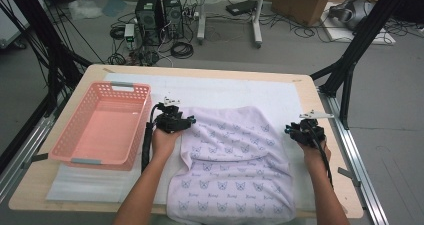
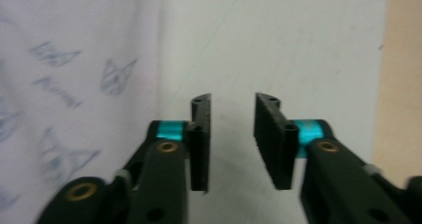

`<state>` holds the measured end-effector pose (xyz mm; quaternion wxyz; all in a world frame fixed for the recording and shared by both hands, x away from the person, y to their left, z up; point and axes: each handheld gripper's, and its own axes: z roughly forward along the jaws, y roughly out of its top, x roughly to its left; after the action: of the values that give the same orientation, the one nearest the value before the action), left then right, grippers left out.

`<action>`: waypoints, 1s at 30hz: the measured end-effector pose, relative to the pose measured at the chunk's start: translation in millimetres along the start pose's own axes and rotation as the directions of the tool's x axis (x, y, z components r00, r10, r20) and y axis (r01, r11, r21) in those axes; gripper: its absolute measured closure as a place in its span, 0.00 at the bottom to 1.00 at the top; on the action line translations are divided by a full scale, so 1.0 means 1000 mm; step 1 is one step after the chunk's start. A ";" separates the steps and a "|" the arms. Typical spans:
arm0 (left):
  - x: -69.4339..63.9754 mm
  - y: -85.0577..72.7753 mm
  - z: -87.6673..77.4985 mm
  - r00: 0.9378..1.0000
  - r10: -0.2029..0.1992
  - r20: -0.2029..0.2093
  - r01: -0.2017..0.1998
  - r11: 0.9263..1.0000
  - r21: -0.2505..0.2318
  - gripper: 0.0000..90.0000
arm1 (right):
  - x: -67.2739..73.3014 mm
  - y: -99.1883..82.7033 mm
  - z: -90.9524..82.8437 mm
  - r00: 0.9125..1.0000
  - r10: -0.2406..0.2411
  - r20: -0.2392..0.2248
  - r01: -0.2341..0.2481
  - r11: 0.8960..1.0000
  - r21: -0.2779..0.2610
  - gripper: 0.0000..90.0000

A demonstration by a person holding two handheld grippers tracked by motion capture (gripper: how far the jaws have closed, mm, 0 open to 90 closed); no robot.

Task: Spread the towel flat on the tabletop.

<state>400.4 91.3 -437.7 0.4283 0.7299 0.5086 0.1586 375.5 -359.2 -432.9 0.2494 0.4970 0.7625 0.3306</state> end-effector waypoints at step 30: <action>-0.003 -0.015 0.005 0.999 0.047 -0.021 -0.046 0.999 0.003 0.55 | 0.067 0.045 0.046 0.965 -0.203 -0.166 0.213 0.976 0.043 0.92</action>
<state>393.0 88.2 -451.6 0.4184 0.7402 0.4961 0.1757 409.0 -272.2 -432.9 0.2055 0.3933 0.8378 0.3182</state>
